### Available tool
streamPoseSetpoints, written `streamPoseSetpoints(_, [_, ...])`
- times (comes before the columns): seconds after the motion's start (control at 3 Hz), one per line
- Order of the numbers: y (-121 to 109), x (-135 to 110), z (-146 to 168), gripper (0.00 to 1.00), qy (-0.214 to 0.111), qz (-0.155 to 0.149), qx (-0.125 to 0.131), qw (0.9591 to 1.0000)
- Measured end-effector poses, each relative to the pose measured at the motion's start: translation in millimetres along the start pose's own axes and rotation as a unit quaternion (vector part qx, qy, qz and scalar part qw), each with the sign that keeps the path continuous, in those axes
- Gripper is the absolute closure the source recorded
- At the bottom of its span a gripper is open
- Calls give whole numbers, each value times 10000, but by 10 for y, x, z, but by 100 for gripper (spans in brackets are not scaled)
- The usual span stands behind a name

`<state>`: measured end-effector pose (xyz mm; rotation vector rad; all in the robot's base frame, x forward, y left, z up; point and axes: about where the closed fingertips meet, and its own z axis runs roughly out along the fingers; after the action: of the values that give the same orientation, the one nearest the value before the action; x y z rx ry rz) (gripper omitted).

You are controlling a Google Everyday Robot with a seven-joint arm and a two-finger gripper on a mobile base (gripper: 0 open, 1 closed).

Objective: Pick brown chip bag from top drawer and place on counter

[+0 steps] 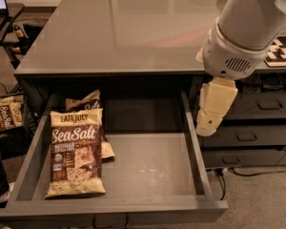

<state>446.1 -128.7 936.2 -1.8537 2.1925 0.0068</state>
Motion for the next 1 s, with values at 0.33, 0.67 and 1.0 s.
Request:
streamPoseSetpoints(0.33, [0,0,0,0,0,0,0,10000])
streamPoseSetpoints(0.67, [45,-156,150,0,-172,92,51,9998])
streamPoseSetpoints(1.0, [89,-410,450,0,-318,195,100,9993])
